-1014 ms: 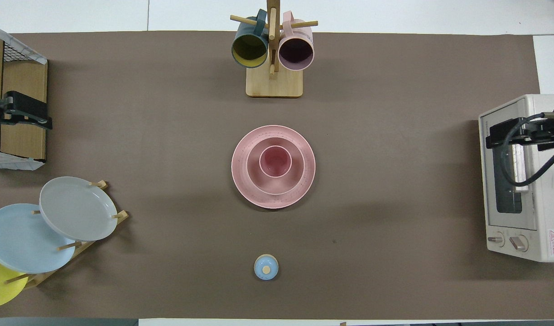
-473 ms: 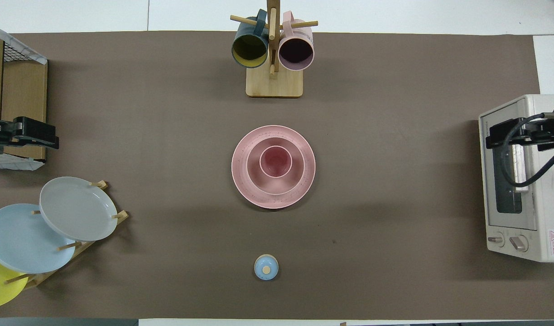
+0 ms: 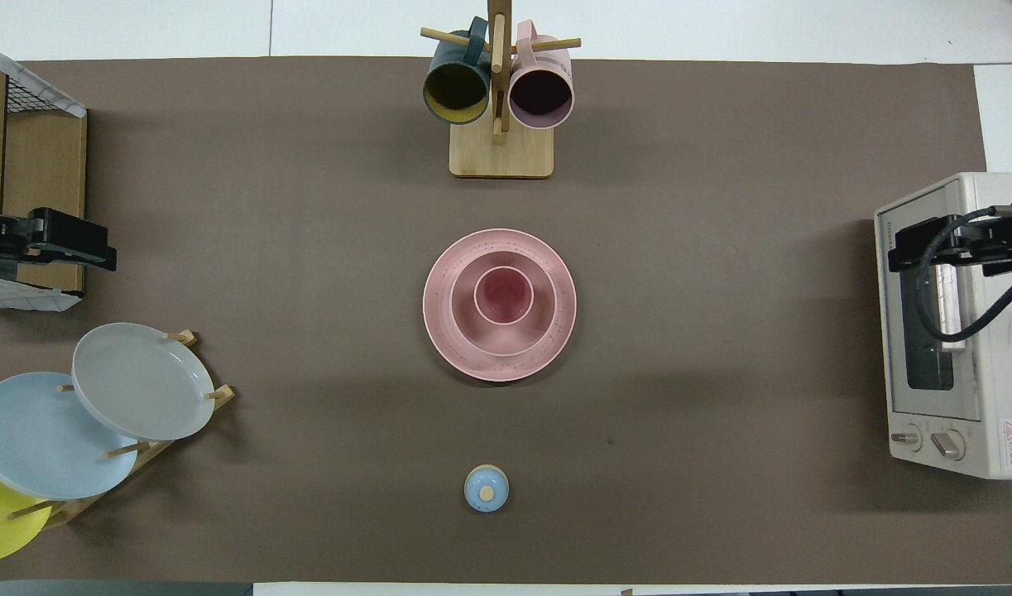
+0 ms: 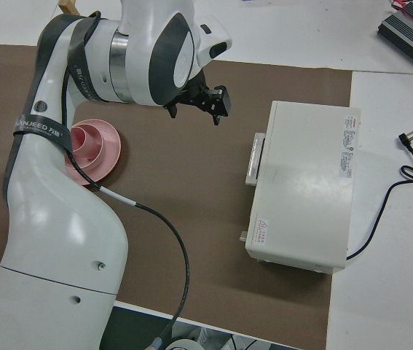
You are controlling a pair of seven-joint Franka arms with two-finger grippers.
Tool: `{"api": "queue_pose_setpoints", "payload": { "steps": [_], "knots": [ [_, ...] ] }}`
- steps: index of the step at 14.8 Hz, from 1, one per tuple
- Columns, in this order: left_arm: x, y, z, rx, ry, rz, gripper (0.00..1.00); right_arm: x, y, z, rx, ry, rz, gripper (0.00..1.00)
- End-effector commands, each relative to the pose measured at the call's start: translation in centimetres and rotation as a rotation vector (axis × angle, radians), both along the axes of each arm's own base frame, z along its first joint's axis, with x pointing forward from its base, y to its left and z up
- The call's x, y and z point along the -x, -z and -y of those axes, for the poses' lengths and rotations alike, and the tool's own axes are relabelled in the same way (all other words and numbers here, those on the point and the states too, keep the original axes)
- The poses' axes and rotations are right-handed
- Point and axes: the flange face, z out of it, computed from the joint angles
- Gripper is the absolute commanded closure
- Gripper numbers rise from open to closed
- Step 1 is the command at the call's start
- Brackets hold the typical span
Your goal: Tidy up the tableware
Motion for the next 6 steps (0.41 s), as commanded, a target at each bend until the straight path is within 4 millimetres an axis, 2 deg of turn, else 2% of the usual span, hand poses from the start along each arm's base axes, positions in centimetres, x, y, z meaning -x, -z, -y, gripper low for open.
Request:
{"api": "queue_pose_setpoints", "payload": {
  "steps": [1, 6],
  "knots": [
    [-0.22, -0.06, -0.16, 0.011, 0.017, 0.001, 0.00, 0.64, -0.43, -0.18, -0.016, 0.014, -0.003, 0.00],
    [-0.27, 0.13, -0.47, -0.002, 0.011, 0.010, 0.00, 0.64, -0.43, -0.29, -0.017, 0.013, -0.003, 0.00]
  ]
}}
